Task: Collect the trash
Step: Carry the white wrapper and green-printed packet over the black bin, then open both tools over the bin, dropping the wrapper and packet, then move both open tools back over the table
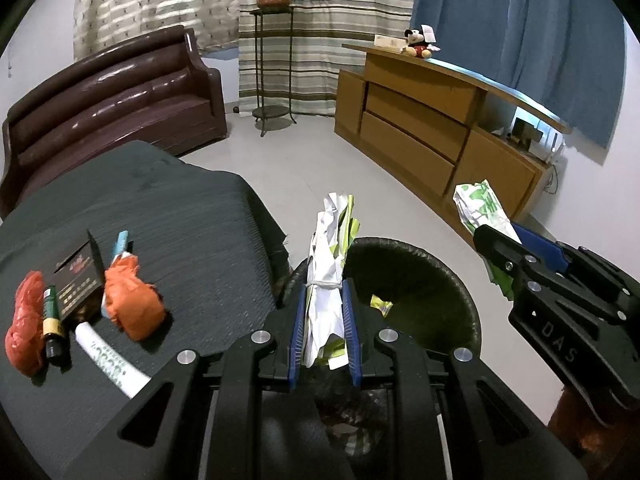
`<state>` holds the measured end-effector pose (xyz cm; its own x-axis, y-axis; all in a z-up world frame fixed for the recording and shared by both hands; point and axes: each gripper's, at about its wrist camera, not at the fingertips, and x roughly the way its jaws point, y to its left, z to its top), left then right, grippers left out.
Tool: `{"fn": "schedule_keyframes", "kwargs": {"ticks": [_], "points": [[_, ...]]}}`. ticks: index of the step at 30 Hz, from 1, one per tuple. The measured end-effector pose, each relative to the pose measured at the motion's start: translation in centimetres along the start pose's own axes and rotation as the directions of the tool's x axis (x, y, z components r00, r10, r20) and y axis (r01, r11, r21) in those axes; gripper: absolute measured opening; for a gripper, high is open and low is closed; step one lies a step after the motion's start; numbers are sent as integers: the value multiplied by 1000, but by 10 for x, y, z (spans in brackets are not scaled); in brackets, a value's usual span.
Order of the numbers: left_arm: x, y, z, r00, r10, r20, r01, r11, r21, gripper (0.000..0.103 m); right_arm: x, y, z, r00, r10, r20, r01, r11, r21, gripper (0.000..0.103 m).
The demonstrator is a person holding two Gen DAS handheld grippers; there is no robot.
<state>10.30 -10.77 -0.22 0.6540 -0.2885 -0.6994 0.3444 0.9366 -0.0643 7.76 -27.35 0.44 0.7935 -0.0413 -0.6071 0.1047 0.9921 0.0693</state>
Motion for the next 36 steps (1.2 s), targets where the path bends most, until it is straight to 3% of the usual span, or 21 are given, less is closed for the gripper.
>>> {"fn": "schedule_keyframes", "kwargs": {"ticks": [6,10,14,23,36], "points": [[10,-3,4,1000,-4,-23,4,1000,-1,20,11,-9,2,1000,1,-8,-1,1000,28,31],[13,-1,3,1000,5,-29,-5,1000,-11,39,18,-11,0,1000,-6,-19,7,999,42,38],[12,0,3,1000,8,-30,-9,1000,-15,43,19,-11,-1,1000,-9,-22,9,999,42,39],[4,9,3,999,28,-24,-29,999,-26,46,19,-5,-3,1000,1,-24,0,999,34,45],[-28,56,-14,994,112,-8,-113,992,-63,50,10,51,-12,994,96,-50,-98,994,-49,45]]}}
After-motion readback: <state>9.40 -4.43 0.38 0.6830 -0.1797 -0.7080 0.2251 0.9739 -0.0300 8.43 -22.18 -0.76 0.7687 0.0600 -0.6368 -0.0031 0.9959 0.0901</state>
